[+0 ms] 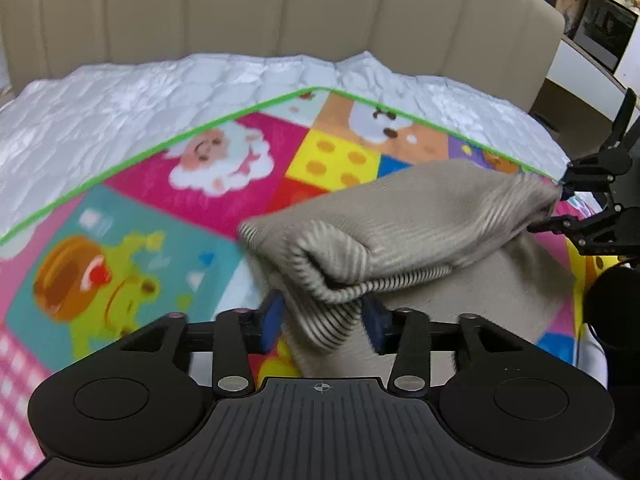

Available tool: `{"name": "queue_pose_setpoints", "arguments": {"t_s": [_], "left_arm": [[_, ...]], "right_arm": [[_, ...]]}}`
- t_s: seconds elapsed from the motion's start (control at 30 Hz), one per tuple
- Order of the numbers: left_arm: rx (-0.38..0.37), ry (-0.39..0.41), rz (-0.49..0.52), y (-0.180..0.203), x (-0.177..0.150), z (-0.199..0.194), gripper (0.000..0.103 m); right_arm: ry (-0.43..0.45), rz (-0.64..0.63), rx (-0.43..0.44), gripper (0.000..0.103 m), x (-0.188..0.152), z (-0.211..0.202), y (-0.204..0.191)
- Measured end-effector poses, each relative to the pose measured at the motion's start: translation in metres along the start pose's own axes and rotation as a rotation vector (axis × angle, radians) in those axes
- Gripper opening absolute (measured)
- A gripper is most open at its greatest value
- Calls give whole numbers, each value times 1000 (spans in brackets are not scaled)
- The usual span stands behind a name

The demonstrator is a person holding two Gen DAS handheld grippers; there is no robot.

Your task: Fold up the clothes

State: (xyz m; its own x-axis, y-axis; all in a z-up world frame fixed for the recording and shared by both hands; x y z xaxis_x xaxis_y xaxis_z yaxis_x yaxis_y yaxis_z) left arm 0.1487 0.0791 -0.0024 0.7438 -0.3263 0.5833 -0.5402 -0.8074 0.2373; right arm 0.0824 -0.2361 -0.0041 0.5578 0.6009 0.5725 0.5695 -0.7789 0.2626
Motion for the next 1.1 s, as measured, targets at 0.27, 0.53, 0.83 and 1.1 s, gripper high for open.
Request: {"name": "queue_pose_setpoints", "arguments": {"t_s": [0.27,0.53,0.83,1.1], "left_arm": [[-138,53,-311,-21,-6,-17,83],[-109,-6,-453,-19,-6,52,82],[-108,26,-405,0,2,50,34],[-112,28,-323,30,0,17,30]], "right_arm": [[22,231,46,71,-12,-14,31],[4,614,96,73,-9,45,39],[-7,596,82,25,-1,67,28],[-4,562,134,19,-17,2,25]]}}
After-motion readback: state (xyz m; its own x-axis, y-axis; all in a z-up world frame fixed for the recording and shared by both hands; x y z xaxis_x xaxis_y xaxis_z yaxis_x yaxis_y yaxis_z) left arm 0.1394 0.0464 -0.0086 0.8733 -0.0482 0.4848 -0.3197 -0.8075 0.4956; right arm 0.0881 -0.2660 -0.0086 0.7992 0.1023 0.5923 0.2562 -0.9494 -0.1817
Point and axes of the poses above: each gripper's, at about its wrist camera, not at the fingertips, and z roughly the way its jaws point, y to its right, x to its top, the point moved 3 cm from there along z, roughly the way its jaws point, and after that the axes turned 5 degrees about -x, right-handed, at the moved point
